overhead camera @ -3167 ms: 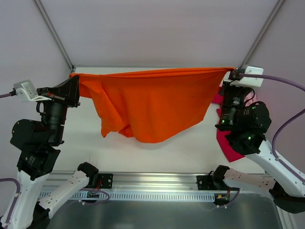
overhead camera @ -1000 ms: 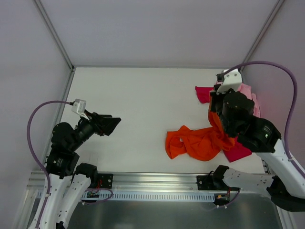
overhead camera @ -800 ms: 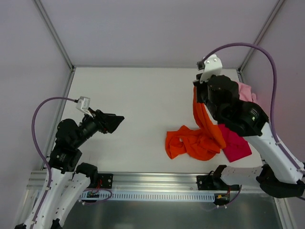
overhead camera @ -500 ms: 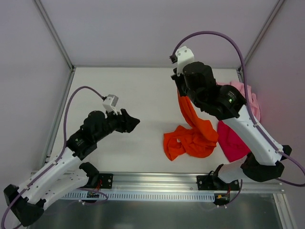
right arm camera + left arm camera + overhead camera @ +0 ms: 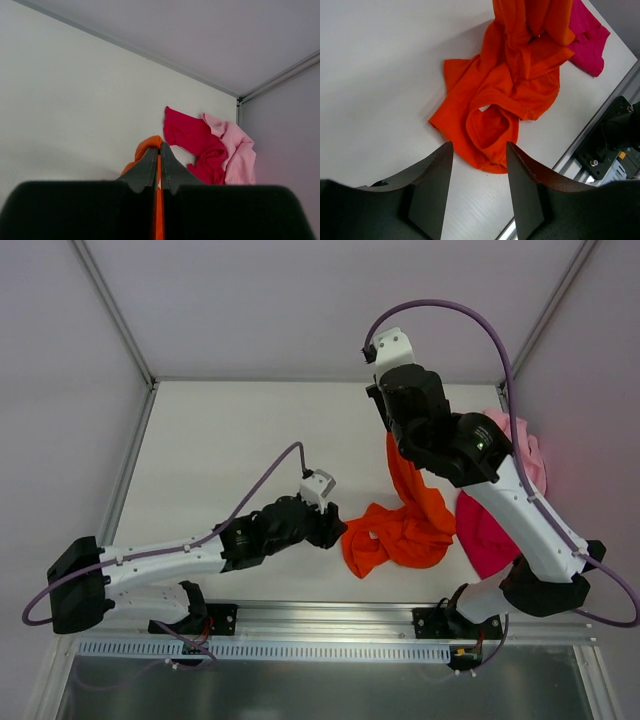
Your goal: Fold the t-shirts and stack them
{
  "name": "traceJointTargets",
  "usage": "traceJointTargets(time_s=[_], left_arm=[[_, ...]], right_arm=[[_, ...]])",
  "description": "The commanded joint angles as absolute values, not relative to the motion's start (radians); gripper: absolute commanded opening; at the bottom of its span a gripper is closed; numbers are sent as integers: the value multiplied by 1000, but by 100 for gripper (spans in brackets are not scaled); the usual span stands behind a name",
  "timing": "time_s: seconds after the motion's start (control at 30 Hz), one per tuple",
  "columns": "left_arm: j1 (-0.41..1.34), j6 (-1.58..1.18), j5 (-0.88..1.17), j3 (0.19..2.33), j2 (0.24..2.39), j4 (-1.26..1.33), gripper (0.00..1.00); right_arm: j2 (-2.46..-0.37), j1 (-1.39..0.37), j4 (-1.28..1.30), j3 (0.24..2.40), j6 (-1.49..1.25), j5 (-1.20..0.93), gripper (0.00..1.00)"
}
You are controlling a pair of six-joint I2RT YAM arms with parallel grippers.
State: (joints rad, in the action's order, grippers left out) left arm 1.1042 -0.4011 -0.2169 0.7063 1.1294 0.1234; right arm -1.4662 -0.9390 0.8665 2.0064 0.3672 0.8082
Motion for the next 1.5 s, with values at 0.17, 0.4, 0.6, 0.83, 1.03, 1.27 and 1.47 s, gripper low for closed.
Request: traceJointTargets(time_s=[0.17, 0.4, 0.6, 0.83, 1.03, 1.27, 1.47], left_arm=[[1216, -387, -230, 781, 1391, 503, 50], [1258, -383, -213, 919, 1640, 621, 51], [1247, -394, -215, 998, 1729, 643, 51], [1216, -431, -152, 1071, 1851, 667, 49], [1210, -446, -158, 1081, 1888, 680, 49], [1198, -457, -153, 1086, 1919, 680, 48], [1192, -476, -137, 1098, 1968, 699, 47]], right_arm=[[-1508, -927, 861, 2074, 356, 805, 1], [-1490, -928, 868, 2048, 356, 796, 1], [-1470, -928, 879, 2040, 341, 775, 1], [-1466, -928, 884, 2043, 351, 784, 1], [-1470, -928, 879, 2042, 364, 793, 1], [-1473, -928, 865, 2034, 364, 788, 1], [-1471, -927, 868, 2033, 365, 788, 1]])
